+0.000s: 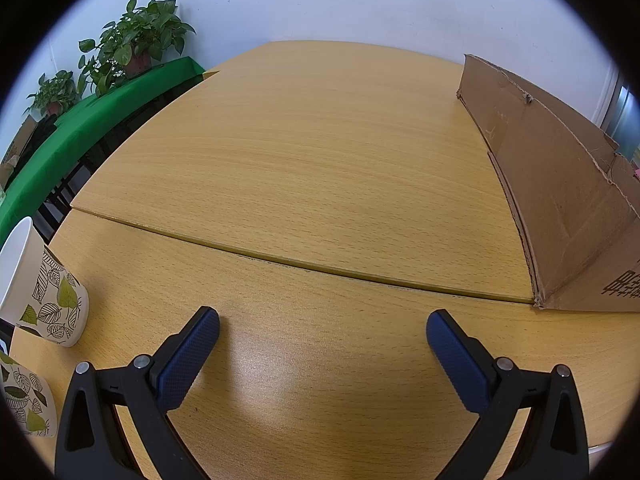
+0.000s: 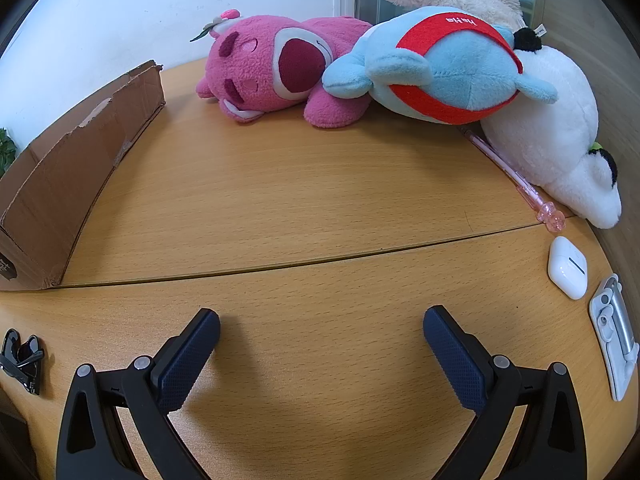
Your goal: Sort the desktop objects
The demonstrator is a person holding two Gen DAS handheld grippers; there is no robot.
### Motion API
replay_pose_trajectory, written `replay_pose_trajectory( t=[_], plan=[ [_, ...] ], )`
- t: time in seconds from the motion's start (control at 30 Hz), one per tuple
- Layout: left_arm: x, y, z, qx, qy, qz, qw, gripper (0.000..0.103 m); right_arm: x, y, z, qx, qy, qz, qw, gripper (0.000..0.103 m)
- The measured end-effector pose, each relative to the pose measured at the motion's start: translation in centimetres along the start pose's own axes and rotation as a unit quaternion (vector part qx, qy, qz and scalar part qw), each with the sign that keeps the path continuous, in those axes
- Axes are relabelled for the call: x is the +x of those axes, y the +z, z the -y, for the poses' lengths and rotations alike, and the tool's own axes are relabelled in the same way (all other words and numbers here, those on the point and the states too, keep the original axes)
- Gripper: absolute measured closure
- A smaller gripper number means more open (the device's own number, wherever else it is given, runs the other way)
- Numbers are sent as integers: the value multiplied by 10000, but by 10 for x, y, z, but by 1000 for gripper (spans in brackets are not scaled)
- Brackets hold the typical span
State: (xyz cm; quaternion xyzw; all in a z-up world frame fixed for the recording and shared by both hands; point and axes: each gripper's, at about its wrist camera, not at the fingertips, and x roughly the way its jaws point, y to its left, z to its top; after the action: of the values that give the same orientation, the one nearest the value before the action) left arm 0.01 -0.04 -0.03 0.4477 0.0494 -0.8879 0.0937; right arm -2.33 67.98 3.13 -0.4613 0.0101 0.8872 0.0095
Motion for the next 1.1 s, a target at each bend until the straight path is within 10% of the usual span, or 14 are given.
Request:
replay_pose_trajectory(
  t=[1.1],
  plan=[
    [0, -4, 4, -9, 15, -2, 10000, 0, 0, 0, 0, 18, 4, 7, 10000, 0]
  ],
)
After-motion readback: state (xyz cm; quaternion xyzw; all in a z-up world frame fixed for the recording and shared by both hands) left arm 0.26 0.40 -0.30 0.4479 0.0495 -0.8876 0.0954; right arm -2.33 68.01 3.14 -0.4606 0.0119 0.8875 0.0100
